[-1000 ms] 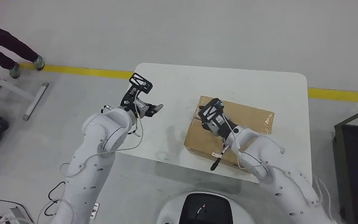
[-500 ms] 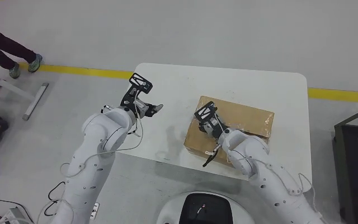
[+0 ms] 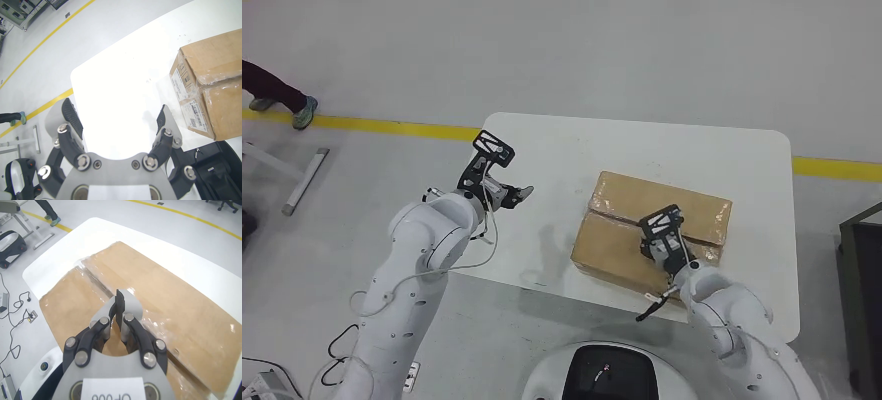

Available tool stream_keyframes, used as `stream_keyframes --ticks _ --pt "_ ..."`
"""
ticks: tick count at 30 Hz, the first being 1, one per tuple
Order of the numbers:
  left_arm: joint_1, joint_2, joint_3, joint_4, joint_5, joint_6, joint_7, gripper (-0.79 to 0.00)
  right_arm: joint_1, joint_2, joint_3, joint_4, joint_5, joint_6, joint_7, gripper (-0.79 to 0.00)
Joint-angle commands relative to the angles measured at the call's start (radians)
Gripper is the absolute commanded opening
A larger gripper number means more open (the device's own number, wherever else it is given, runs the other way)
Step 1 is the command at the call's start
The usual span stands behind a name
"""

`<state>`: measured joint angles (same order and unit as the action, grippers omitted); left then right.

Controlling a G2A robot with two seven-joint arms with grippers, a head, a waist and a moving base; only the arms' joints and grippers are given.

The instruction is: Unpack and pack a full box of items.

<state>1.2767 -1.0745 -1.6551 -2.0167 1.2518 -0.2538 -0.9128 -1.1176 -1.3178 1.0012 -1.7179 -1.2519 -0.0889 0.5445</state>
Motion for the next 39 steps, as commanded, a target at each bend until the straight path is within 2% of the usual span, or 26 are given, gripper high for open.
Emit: stream_keyframes --ticks 1,16,22,25,28,31,35,39 --pt "0.000 0.000 0.000 0.000 0.000 0.000 0.000 0.000 -0.028 0.006 0.027 -0.016 -0.005 0.000 0.003 -0.785" --pt "0.000 0.000 0.000 0.000 0.000 0.000 0.000 0.000 -0.212 0.037 0.228 -0.159 0.003 0.063 0.016 -0.785" --pt "0.000 0.000 0.000 0.000 0.000 0.000 0.000 0.000 -0.239 0.039 0.229 -0.283 0.002 0.053 -0.006 -0.785" --pt "0.000 0.000 0.000 0.000 0.000 0.000 0.000 0.000 -0.182 0.033 0.179 -0.301 -0.011 0.006 -0.007 -0.785" --pt "0.000 0.000 0.000 0.000 0.000 0.000 0.000 0.000 -0.085 0.020 0.101 -0.250 0.002 -0.036 -0.015 -0.785" --pt "0.000 0.000 0.000 0.000 0.000 0.000 0.000 0.000 0.055 -0.002 -0.007 -0.137 -0.006 -0.091 -0.029 -0.785" --pt "0.000 0.000 0.000 0.000 0.000 0.000 0.000 0.000 0.231 -0.048 -0.149 0.055 0.020 -0.106 -0.073 -0.785" --pt "0.000 0.000 0.000 0.000 0.000 0.000 0.000 0.000 0.351 -0.097 -0.256 0.228 0.066 -0.101 -0.117 -0.785"
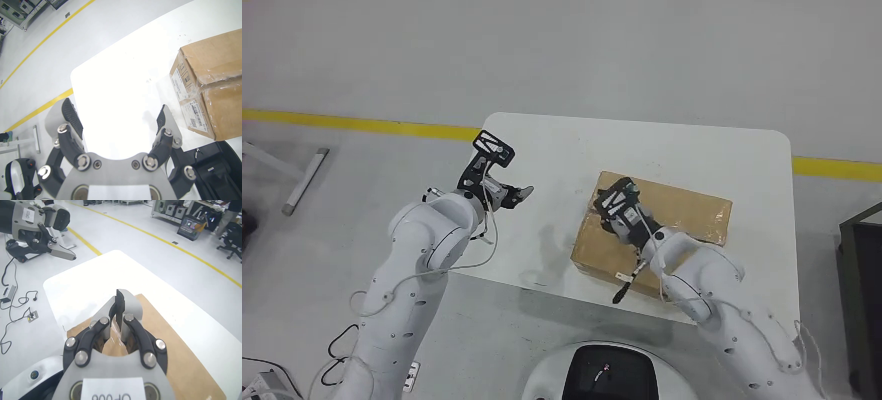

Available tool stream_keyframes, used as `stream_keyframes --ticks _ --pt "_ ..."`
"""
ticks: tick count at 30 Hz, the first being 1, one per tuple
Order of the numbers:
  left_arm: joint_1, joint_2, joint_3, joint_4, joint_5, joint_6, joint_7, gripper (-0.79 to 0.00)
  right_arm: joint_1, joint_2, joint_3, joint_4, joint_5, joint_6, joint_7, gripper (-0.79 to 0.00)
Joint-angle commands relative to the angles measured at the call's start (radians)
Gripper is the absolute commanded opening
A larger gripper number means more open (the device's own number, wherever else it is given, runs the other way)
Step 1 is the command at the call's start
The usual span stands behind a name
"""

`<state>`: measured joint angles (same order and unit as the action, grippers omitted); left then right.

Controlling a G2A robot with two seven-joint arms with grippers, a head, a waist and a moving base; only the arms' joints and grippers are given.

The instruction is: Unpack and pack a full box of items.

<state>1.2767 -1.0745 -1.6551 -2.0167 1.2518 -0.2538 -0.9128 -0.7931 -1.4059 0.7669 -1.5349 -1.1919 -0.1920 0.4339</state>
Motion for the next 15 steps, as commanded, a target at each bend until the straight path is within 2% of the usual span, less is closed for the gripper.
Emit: stream_keyframes --ticks 1,4,7,11,15 --pt "0.000 0.000 0.000 0.000 0.000 0.000 0.000 0.000 0.047 -0.020 -0.038 0.078 0.019 0.007 -0.018 -0.785" --pt "0.000 0.000 0.000 0.000 0.000 0.000 0.000 0.000 0.080 -0.043 -0.068 0.160 0.037 0.027 -0.035 -0.785" --pt "0.000 0.000 0.000 0.000 0.000 0.000 0.000 0.000 0.070 -0.049 -0.063 0.197 0.049 0.041 -0.045 -0.785" --pt "0.000 0.000 0.000 0.000 0.000 0.000 0.000 0.000 0.017 -0.036 -0.021 0.186 0.043 0.054 -0.035 -0.785" --pt "0.000 0.000 0.000 0.000 0.000 0.000 0.000 0.000 -0.058 -0.013 0.042 0.119 0.002 0.078 -0.020 -0.785"
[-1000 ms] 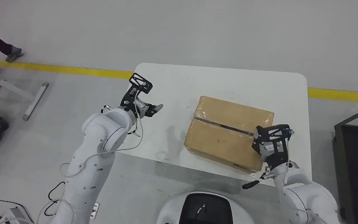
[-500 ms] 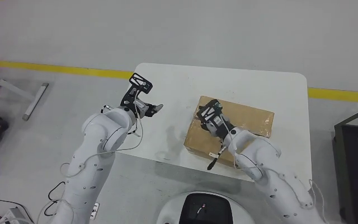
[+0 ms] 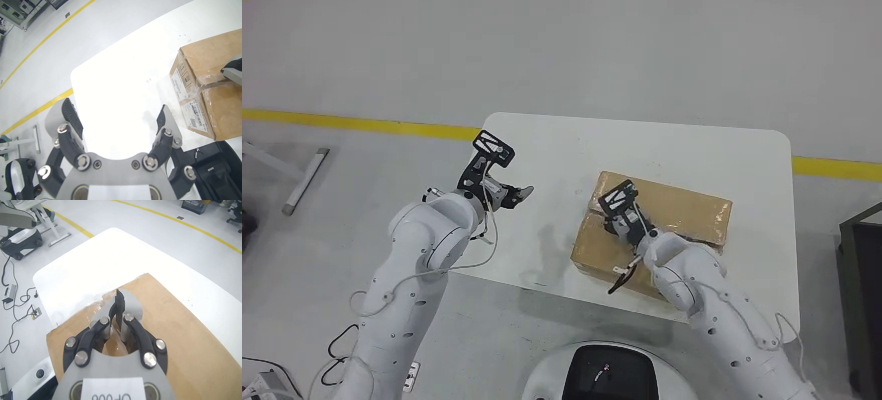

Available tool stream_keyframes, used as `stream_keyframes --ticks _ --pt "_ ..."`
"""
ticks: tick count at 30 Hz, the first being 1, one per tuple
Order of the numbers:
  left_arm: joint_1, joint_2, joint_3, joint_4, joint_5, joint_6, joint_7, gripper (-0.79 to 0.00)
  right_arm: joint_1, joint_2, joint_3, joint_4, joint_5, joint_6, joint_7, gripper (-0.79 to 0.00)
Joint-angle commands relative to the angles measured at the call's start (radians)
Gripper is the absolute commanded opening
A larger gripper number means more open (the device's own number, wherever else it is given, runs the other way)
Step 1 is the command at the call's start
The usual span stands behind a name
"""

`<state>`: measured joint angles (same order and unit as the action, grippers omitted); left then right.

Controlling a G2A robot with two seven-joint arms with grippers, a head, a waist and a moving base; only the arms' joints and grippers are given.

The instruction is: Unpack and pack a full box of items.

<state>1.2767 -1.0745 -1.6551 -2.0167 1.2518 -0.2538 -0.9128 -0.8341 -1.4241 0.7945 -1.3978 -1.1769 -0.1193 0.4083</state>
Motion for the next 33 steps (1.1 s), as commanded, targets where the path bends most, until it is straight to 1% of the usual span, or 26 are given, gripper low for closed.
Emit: stream_keyframes --ticks 1,10,19,22,26,29,33 --pt "0.000 0.000 0.000 0.000 0.000 0.000 0.000 0.000 -0.039 0.011 0.031 -0.039 -0.027 0.015 0.008 -0.785" --pt "0.000 0.000 0.000 0.000 0.000 0.000 0.000 0.000 -0.256 0.061 0.184 -0.223 -0.089 0.054 0.050 -0.785" --pt "0.000 0.000 0.000 0.000 0.000 0.000 0.000 0.000 -0.429 0.091 0.317 -0.383 -0.106 0.093 0.059 -0.785" --pt "0.000 0.000 0.000 0.000 0.000 0.000 0.000 0.000 -0.467 0.098 0.363 -0.418 -0.092 0.097 0.061 -0.785" --pt "0.000 0.000 0.000 0.000 0.000 0.000 0.000 0.000 -0.491 0.104 0.399 -0.447 -0.090 0.094 0.087 -0.785" --pt "0.000 0.000 0.000 0.000 0.000 0.000 0.000 0.000 -0.509 0.103 0.421 -0.454 -0.045 0.122 0.088 -0.785" --pt "0.000 0.000 0.000 0.000 0.000 0.000 0.000 0.000 -0.535 0.104 0.441 -0.472 -0.032 0.149 0.093 -0.785"
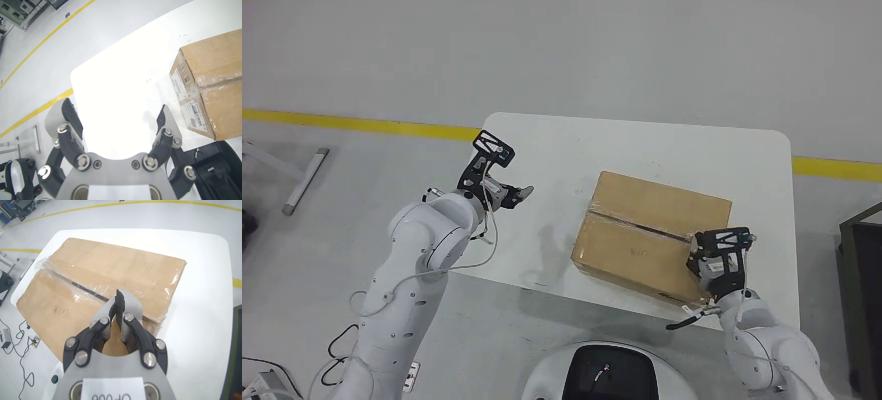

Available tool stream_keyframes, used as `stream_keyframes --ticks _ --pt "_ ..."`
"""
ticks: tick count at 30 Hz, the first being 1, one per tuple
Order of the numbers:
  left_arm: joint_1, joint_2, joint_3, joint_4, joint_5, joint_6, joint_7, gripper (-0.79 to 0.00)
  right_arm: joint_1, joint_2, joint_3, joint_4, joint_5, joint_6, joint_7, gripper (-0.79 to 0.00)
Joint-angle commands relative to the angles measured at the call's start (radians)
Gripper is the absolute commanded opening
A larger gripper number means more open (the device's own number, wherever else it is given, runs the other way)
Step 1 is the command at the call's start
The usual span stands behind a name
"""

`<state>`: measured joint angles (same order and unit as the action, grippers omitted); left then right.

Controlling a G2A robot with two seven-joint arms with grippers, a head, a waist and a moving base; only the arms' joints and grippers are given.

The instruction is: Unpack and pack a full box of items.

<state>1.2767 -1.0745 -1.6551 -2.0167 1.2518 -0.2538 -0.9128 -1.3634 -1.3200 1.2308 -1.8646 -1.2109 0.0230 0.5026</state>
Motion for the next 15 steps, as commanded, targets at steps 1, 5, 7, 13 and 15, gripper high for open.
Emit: stream_keyframes --ticks 1,5,7,13,15 --pt "0.000 0.000 0.000 0.000 0.000 0.000 0.000 0.000 -0.012 0.001 0.009 -0.012 0.002 0.012 -0.002 -0.785" --pt "0.000 0.000 0.000 0.000 0.000 0.000 0.000 0.000 -0.040 0.003 0.025 -0.066 -0.001 0.007 -0.047 -0.785" --pt "0.000 0.000 0.000 0.000 0.000 0.000 0.000 0.000 -0.058 0.005 0.036 -0.095 -0.006 0.001 -0.078 -0.785" --pt "0.000 0.000 0.000 0.000 0.000 0.000 0.000 0.000 -0.121 0.016 0.131 -0.207 -0.026 -0.020 -0.143 -0.785" --pt "0.000 0.000 0.000 0.000 0.000 0.000 0.000 0.000 -0.147 0.022 0.191 -0.242 -0.020 -0.037 -0.166 -0.785"
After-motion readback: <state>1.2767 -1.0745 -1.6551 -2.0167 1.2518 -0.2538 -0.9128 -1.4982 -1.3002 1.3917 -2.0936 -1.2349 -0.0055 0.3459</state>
